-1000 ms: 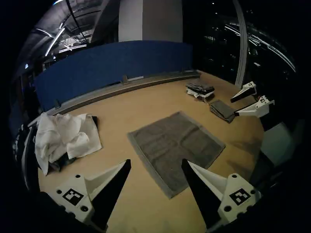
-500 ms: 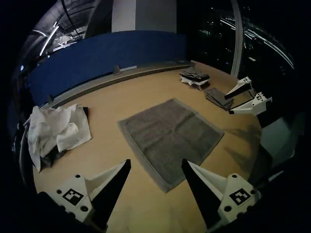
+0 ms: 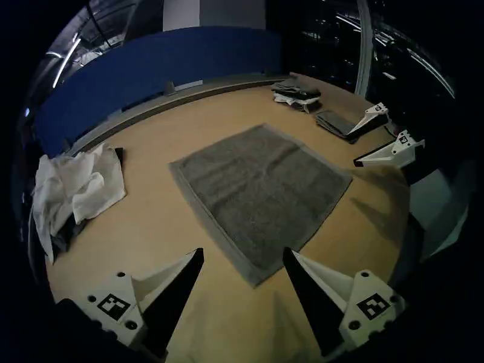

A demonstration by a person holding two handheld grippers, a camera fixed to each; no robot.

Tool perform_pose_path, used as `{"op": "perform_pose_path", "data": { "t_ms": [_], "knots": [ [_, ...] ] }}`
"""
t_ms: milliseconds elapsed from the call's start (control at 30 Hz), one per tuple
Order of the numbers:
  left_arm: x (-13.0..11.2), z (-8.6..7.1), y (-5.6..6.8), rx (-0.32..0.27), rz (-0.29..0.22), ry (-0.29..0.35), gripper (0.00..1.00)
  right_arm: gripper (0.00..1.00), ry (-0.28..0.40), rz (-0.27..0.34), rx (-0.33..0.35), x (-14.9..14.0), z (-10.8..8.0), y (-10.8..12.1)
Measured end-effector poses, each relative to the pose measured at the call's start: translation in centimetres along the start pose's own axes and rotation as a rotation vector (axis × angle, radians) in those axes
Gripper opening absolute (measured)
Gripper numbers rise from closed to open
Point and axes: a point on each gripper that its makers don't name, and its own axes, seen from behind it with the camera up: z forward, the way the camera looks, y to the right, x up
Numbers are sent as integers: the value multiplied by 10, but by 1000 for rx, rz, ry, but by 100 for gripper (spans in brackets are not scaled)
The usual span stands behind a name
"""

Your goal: Fold towel

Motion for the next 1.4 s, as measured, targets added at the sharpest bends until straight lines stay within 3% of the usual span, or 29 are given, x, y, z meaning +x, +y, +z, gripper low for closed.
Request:
{"op": "perform_pose_path", "data": {
  "t_ms": [467,800,867,1067,1267,1400],
  "knots": [
    [-33,17,12,-41,39,-88,97,97,-60,19,19,-32,14,-6],
    [-40,21,18,-56,43,-117,95,80,-91,25,30,-45,19,-10],
    [-43,21,20,-60,48,-128,93,79,-92,20,27,-47,19,-10],
    [-52,23,21,-58,60,-160,85,63,-97,25,33,-51,20,-10],
    [-54,26,21,-55,37,-172,72,60,-107,26,39,-55,20,-10],
    [-55,28,18,-41,33,-174,59,46,-116,18,47,-58,20,-12]
  ]
}}
